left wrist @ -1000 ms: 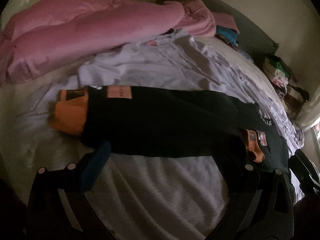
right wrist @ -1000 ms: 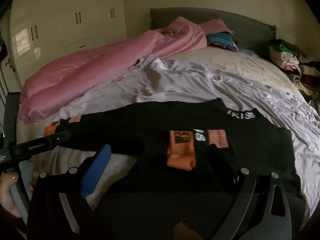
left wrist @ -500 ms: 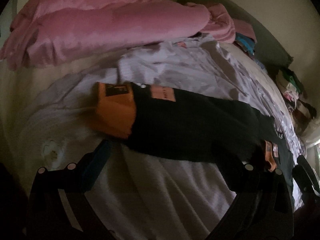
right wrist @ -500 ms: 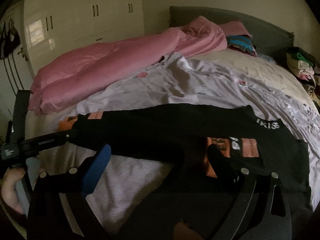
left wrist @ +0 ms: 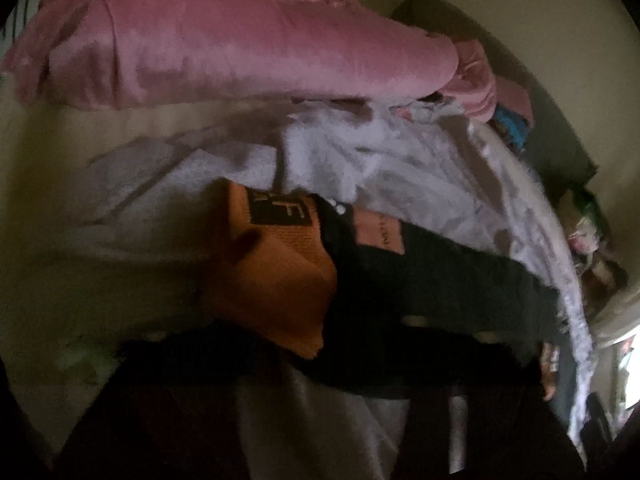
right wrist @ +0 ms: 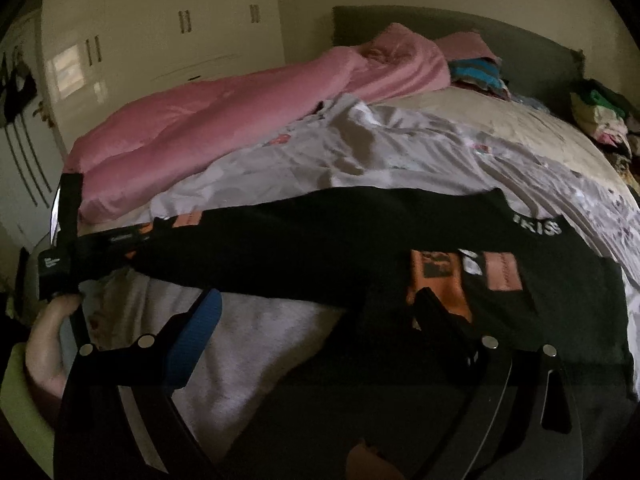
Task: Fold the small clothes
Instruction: 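Move the left gripper to the other sleeve's orange cuff and grasp it, then lift the sleeve by its cuff with the left gripper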
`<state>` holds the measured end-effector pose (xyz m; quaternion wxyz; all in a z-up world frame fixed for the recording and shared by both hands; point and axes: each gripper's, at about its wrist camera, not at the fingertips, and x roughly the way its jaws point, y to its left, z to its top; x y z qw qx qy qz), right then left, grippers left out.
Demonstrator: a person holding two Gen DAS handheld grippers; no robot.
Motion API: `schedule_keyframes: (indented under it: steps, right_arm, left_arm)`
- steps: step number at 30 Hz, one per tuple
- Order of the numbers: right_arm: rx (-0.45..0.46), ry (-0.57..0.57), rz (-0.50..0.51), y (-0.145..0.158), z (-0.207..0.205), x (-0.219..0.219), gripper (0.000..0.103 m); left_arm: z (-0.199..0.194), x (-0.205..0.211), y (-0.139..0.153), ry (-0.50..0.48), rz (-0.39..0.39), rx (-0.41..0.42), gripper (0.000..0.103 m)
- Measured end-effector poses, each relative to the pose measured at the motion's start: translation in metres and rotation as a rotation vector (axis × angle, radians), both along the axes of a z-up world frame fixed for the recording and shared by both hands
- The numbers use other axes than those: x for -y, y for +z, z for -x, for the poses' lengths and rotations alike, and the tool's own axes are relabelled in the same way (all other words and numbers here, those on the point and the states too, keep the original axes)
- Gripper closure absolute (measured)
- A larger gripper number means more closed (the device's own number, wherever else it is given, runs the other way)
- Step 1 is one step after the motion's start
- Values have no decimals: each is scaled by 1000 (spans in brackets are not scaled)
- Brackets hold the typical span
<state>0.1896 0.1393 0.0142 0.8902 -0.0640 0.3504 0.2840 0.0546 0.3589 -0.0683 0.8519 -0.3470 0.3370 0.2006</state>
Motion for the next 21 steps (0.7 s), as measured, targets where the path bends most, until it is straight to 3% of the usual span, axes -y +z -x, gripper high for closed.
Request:
schedule_keyframes:
  steps: [8, 21]
  right_arm:
    - [-11, -106, -56, 6, -2, 54, 7]
    - [-26, -251, -160, 11, -4, 139, 7]
  left_arm:
    - [14, 16, 39, -25, -74, 102, 94]
    - [13, 39, 79, -43, -156, 111, 95]
